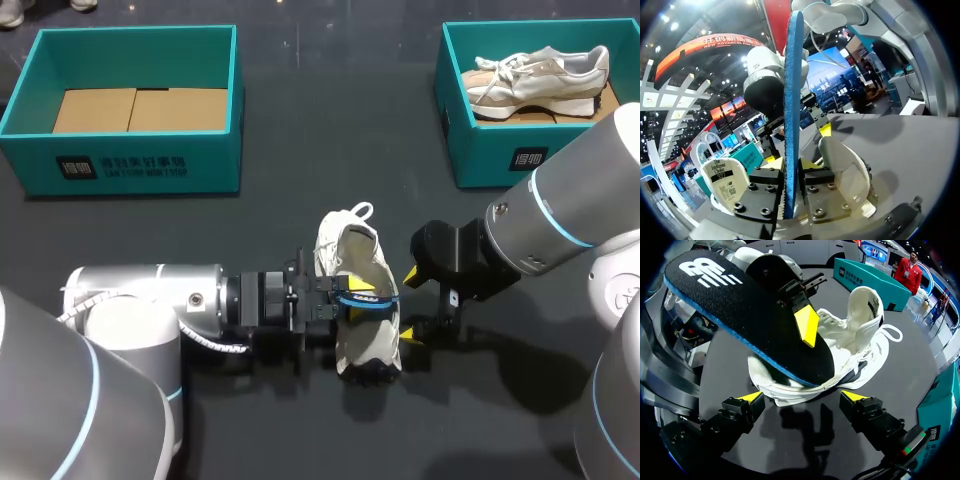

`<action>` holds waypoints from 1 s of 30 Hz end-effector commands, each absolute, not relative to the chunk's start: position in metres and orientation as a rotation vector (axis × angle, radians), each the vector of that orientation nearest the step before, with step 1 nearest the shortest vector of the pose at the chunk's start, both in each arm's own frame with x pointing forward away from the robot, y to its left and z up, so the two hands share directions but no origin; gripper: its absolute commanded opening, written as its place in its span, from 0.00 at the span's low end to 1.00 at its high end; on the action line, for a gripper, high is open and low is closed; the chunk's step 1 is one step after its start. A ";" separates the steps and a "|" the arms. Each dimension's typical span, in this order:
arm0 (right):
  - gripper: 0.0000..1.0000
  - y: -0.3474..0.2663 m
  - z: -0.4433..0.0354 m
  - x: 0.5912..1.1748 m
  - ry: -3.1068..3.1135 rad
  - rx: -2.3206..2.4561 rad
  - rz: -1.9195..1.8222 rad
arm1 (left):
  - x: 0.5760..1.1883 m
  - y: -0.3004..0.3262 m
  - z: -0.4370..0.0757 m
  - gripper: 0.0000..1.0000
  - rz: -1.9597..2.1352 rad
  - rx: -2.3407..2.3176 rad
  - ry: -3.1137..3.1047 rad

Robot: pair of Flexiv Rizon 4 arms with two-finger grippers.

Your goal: Take the shoe out of the shoebox, open the shoe tongue, remove and reinsert the insole, then place the shoe into the shoebox

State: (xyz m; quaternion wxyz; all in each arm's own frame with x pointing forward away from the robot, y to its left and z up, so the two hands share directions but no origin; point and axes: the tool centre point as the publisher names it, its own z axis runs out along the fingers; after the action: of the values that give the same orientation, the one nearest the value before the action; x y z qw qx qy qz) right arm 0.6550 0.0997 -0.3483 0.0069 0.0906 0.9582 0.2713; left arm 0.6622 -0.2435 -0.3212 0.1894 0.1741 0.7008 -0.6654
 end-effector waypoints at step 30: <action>1.00 0.101 -0.349 0.654 2.996 0.286 0.842 | 0.646 -0.241 -0.317 0.00 -1.714 0.597 1.954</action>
State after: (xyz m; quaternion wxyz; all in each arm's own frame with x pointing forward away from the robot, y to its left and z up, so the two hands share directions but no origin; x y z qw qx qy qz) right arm 0.6550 0.0997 -0.3482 0.0069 0.0906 0.9582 0.2713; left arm 0.6457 -0.2391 -0.3109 0.2328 0.2177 0.7158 -0.6213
